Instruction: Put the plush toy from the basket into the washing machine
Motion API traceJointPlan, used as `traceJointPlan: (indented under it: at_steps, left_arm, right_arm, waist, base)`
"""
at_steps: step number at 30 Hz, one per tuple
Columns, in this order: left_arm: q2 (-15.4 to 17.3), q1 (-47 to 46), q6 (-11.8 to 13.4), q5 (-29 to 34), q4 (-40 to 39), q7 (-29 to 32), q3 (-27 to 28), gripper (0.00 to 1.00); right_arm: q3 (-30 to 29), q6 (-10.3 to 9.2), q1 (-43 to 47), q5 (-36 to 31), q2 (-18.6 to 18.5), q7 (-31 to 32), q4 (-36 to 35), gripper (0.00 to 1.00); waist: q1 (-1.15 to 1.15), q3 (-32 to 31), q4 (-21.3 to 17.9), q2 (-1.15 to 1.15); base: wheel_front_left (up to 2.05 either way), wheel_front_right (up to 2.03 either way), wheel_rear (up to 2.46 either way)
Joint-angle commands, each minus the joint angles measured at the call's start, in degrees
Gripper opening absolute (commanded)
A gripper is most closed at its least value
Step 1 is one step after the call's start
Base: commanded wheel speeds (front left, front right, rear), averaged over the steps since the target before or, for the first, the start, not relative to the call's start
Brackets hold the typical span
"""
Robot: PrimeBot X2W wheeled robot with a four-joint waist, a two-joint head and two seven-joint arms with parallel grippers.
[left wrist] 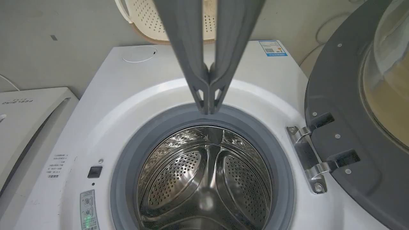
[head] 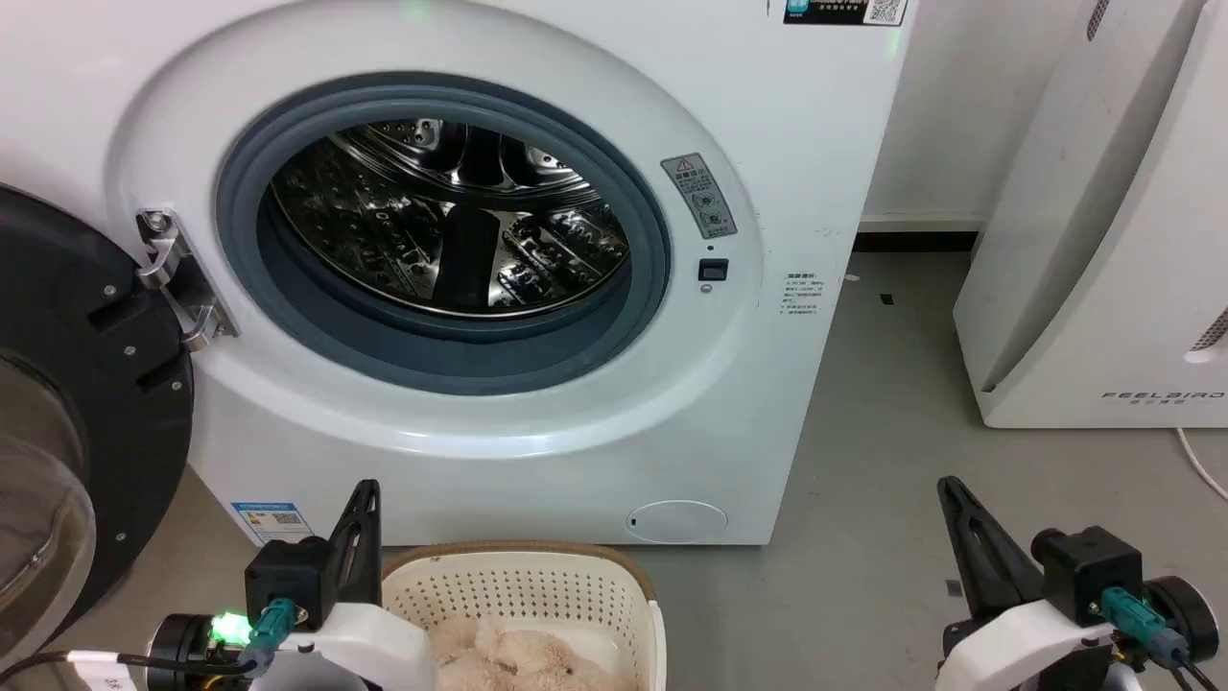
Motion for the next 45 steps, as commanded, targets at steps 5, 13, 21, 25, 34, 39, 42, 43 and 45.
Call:
traceJointPlan:
  at_steps: [5,13,21,25,34,39,42,43,45]
  left_arm:
    - [0.0,-0.9,0.2,0.1,-0.3,0.0,0.0,0.00]
    - [0.0,-0.9,0.2,0.1,-0.3,0.0,0.0,0.00]
    - [0.0,-0.9,0.2,0.1,-0.3,0.0,0.0,0.00]
    - [0.0,-0.9,0.2,0.1,-0.3,0.0,0.0,0.00]
    - [0.0,0.0,0.0,0.0,0.0,0.0,0.0,1.00]
    - [0.0,0.2,0.0,-0.2,0.1,-0.3,0.0,1.00]
    - [0.0,0.3,0.1,-0.4,0.3,-0.7,-0.1,1.00]
    - [0.0,0.4,0.1,-0.5,0.3,-0.8,-0.2,1.00]
    - [0.0,0.4,0.0,-0.6,0.5,-1.1,-0.3,1.00]
  right_arm:
    - [-0.1,-0.04,-0.8,-0.4,0.0,0.0,-0.1,0.00]
    - [-0.1,-0.04,-0.8,-0.4,0.0,0.0,-0.1,0.00]
    - [-0.1,-0.04,-0.8,-0.4,0.0,0.0,-0.1,0.00]
    - [-0.1,-0.04,-0.8,-0.4,0.0,0.0,-0.1,0.00]
    - [0.0,0.01,0.0,0.0,0.0,0.0,0.0,1.00]
    - [0.2,0.01,0.1,0.3,0.0,-0.3,0.2,1.00]
    - [0.3,0.01,0.1,0.5,0.0,-0.7,0.3,1.00]
    - [0.3,0.01,0.1,0.5,0.0,-0.8,0.3,1.00]
    - [0.4,0.01,0.1,0.7,0.0,-1.1,0.3,1.00]
  waist:
    - [0.00,0.0,0.0,0.00]
    - [0.00,0.0,0.0,0.00]
    - [0.00,0.0,0.0,0.00]
    - [0.00,0.0,0.0,0.00]
    - [0.00,0.0,0.0,0.00]
    - [0.00,0.0,0.0,0.00]
    - [0.00,0.1,-0.1,0.00]
    - [0.00,0.1,-0.1,0.00]
    - [0.00,0.2,-0.1,0.00]
  base:
    - [0.00,0.00,0.00]
    - [0.00,0.00,0.00]
    - [0.00,0.00,0.00]
    - [0.00,0.00,0.00]
    - [0.00,0.00,0.00]
    - [0.00,0.00,0.00]
    - [0.00,0.00,0.00]
    - [0.00,0.00,0.00]
    - [0.00,0.00,0.00]
